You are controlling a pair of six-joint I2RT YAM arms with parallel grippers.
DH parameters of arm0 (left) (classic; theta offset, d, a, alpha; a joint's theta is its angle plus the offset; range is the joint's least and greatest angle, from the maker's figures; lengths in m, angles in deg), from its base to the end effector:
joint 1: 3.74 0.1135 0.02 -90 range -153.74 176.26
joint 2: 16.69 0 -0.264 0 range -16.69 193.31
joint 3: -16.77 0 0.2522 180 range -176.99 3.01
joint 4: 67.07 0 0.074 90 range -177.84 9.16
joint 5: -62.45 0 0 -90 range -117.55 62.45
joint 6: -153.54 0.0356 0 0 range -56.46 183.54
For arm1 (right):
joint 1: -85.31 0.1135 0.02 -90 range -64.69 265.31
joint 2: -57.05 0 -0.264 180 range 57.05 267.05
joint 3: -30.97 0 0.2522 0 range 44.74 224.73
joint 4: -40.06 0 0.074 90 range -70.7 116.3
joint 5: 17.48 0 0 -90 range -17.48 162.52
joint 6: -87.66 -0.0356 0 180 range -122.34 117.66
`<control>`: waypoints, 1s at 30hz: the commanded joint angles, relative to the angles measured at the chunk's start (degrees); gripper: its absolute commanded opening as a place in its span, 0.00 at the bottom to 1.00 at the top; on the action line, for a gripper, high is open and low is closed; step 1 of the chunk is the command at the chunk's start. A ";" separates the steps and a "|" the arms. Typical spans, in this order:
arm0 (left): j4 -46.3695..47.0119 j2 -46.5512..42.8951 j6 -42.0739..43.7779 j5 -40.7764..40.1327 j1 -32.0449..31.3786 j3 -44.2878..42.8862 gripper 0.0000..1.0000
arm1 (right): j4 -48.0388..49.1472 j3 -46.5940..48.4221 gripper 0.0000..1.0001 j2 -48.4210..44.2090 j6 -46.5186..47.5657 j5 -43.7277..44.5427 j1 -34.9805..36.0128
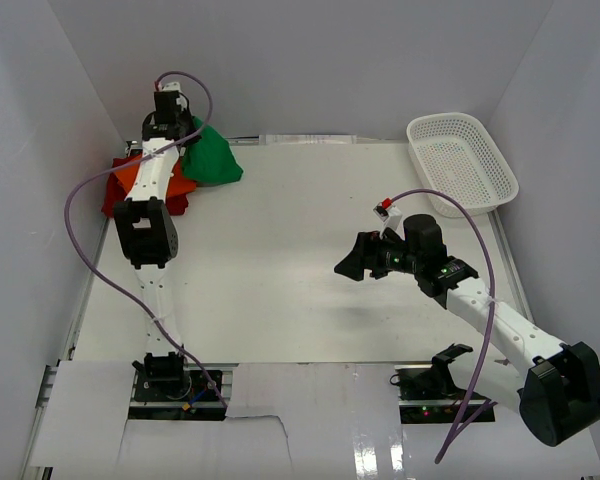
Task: Fold and stack the t-shirts
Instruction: Put the neatly folded tshirt into the corner of the board with the left arm
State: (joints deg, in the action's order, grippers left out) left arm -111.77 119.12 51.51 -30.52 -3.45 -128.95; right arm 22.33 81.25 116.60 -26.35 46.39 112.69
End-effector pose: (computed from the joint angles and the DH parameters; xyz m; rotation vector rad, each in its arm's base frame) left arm 0.5477 0.0046 0.2784 -0.2630 2.1618 -0.0603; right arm 0.1966 0.1195 0.2524 -0.3647 2.1160 1.0094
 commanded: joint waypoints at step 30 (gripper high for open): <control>-0.70 -14.78 -5.02 -1.34 13.68 5.66 0.00 | 3.09 -2.15 0.85 2.41 -1.66 -4.37 -0.04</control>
State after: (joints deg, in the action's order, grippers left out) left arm -113.37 111.14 46.55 -28.50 9.47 -121.85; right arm 23.32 79.39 118.64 -27.86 43.46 112.69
